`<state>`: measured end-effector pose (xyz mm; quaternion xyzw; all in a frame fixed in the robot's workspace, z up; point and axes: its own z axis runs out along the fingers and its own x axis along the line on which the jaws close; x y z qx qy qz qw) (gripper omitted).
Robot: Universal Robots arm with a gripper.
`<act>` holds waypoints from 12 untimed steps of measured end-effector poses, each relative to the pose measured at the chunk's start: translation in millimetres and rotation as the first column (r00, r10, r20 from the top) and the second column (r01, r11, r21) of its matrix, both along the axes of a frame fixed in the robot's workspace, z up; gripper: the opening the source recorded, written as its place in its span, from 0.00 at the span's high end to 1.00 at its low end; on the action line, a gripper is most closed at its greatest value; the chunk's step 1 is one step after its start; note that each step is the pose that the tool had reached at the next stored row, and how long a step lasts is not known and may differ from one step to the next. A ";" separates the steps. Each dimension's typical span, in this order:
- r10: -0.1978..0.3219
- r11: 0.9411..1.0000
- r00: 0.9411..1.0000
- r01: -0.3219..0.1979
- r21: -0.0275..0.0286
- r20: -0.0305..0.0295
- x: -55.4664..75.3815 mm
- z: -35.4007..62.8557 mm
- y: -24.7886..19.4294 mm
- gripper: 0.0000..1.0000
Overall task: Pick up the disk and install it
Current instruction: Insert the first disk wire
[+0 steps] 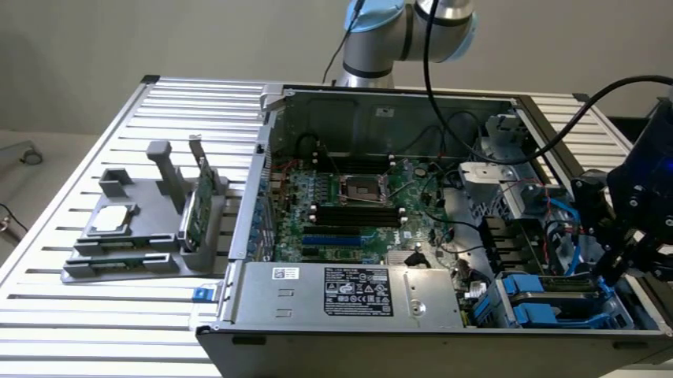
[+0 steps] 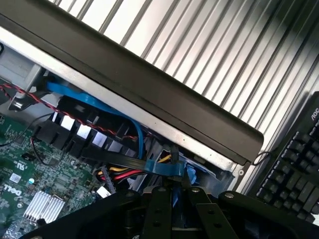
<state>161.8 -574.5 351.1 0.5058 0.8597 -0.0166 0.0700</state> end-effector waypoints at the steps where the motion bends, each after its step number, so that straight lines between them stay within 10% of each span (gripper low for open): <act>1: -0.010 1.000 1.000 0.010 0.000 -0.003 0.0 0.0 0.0 0.84; 12: -0.102 0.995 0.994 0.102 -0.001 -0.030 -2.5 -1.1 0.0 0.84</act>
